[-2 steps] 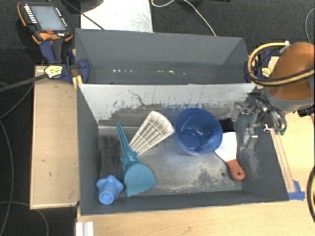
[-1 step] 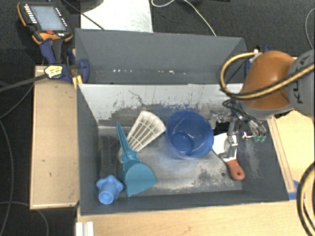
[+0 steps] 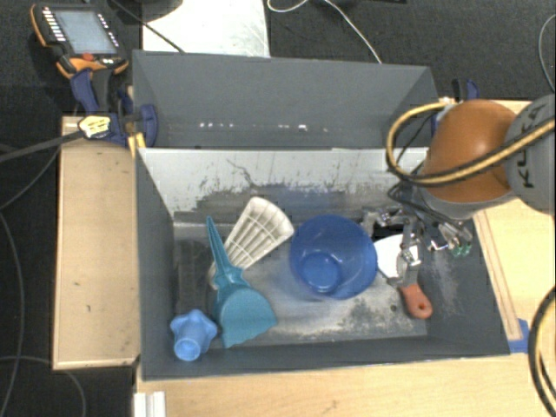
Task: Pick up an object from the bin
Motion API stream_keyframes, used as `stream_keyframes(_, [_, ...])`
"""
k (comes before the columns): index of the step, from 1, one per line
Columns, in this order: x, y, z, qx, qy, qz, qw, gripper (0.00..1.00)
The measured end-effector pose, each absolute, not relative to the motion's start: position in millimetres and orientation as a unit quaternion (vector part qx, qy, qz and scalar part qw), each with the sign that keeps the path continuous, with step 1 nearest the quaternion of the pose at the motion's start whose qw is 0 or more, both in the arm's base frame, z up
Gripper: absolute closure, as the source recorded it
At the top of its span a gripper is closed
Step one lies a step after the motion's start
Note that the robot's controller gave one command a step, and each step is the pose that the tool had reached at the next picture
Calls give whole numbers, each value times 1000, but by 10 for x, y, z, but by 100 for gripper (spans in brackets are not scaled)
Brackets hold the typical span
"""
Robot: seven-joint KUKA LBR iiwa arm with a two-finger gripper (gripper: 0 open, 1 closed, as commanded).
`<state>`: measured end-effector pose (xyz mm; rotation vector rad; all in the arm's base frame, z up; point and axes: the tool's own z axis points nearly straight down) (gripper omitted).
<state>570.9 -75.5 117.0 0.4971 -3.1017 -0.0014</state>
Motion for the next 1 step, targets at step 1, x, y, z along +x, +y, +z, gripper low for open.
stream_keyframes(1, [5787,-412,1058,93,-996,0,1,0])
